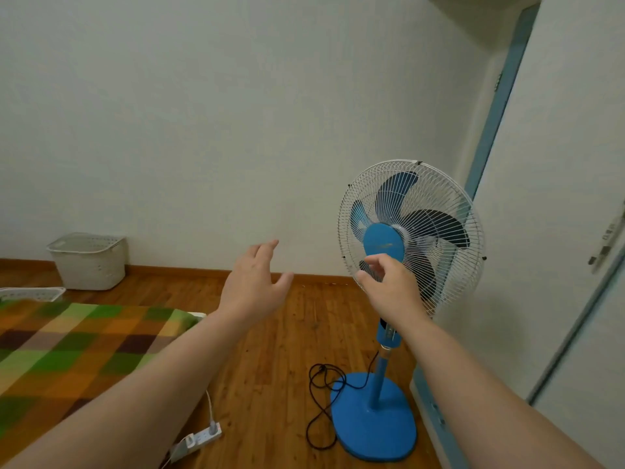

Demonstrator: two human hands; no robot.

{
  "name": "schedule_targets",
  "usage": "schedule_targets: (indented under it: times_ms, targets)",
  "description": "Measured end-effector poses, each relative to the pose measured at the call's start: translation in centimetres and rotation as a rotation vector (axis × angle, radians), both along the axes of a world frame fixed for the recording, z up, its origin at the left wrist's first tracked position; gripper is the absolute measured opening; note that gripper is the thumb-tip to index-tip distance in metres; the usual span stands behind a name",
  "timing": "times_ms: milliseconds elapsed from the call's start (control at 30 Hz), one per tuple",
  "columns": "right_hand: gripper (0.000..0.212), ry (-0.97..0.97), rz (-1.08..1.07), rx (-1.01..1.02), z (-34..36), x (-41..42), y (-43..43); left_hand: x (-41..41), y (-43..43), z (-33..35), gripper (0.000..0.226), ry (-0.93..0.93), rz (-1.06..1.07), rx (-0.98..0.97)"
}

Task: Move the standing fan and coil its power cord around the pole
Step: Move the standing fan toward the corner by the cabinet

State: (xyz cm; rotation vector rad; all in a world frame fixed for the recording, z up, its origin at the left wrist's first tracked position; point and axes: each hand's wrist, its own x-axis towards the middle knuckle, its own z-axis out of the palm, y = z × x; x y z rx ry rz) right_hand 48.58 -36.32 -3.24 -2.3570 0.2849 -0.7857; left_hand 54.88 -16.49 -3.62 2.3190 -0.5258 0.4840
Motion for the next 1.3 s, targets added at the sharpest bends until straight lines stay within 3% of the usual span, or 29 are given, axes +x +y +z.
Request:
schedule_targets:
  times_ms: [533,1300]
  targets:
    - [0.035,0.032,-0.035,0.075,0.1,23.5,0.2,23.9,-1.2,1.2,0.059,0.004,-0.066,-0.035]
    - [0.032,0.004,-0.045,0.147,-0.8,46.7,-6.6,46.4,-8.7,0.5,0.057,0.010,-0.091,-0.020]
